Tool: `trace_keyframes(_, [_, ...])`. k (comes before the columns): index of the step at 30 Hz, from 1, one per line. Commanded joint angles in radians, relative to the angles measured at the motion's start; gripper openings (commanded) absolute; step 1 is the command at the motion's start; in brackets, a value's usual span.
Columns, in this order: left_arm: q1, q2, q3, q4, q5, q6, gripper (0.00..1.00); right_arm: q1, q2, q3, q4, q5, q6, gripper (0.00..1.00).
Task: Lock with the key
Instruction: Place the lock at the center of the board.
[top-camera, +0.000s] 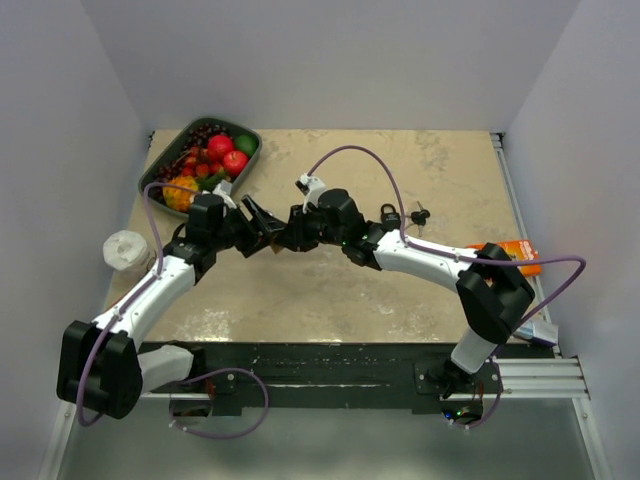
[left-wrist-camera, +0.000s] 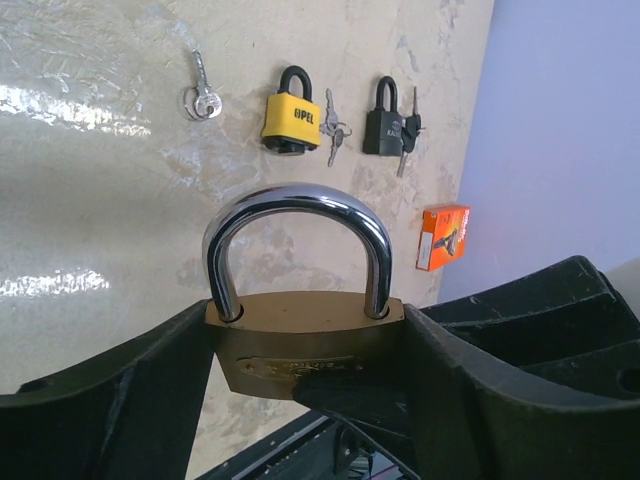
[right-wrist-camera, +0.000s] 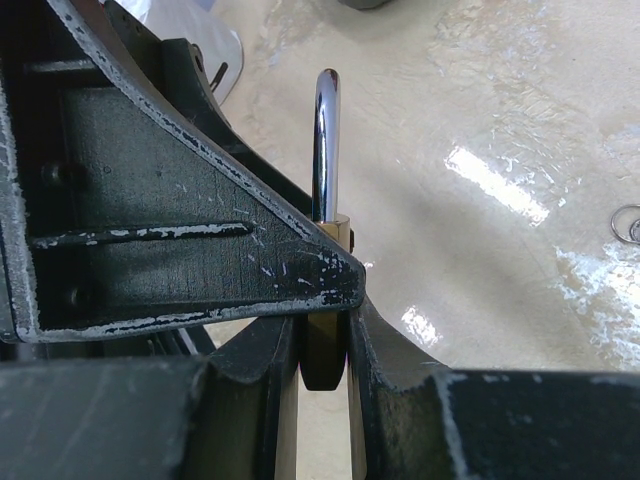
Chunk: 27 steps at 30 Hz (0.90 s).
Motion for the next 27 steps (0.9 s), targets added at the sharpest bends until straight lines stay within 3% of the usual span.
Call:
trace_keyframes(1, [-0.009, 0.022, 0.038, -0.03, 0.015, -0.024, 0.68, -0.002, -0.038, 0.059, 0.174, 0.033, 0.003, 0.0])
trace_keyframes(4, [-0.011, 0.028, 0.049, -0.023, 0.01, -0.019, 0.53, -0.002, -0.03, 0.06, 0.172, 0.027, 0.008, 0.0])
trace_keyframes(6, [-0.011, 0.031, 0.063, -0.024, 0.003, 0.001, 0.33, -0.003, -0.029, 0.063, 0.155, 0.007, 0.006, 0.0])
trace_keyframes(7, [-0.011, 0.037, 0.07, -0.038, -0.008, 0.028, 0.24, -0.003, -0.027, 0.065, 0.148, -0.001, 0.005, 0.06])
trace_keyframes(8, [-0.011, 0.044, 0.08, -0.049, -0.017, 0.05, 0.04, -0.005, -0.029, 0.065, 0.137, -0.004, -0.001, 0.14])
trace_keyframes(9, [-0.011, 0.05, 0.102, -0.063, -0.028, 0.074, 0.0, -0.006, -0.039, 0.063, 0.114, -0.006, -0.015, 0.34])
trace_keyframes(11, [-0.011, 0.071, 0.129, -0.11, -0.066, 0.152, 0.0, -0.029, -0.055, 0.05, 0.094, -0.022, -0.023, 0.52])
trace_keyframes(12, [-0.011, 0.08, 0.162, -0.13, -0.083, 0.183, 0.0, -0.039, -0.061, 0.044, 0.071, -0.029, -0.032, 0.66])
trace_keyframes(16, [-0.011, 0.175, 0.263, -0.24, -0.166, 0.359, 0.0, -0.1, -0.13, -0.001, 0.01, -0.056, -0.089, 0.86])
trace_keyframes(17, [-0.011, 0.197, 0.283, -0.259, -0.18, 0.381, 0.0, -0.108, -0.147, -0.012, 0.0, -0.056, -0.104, 0.98])
trace_keyframes(27, [-0.032, 0.488, 0.529, -0.376, -0.315, 0.611, 0.0, -0.198, -0.279, -0.122, -0.059, -0.065, -0.205, 0.99])
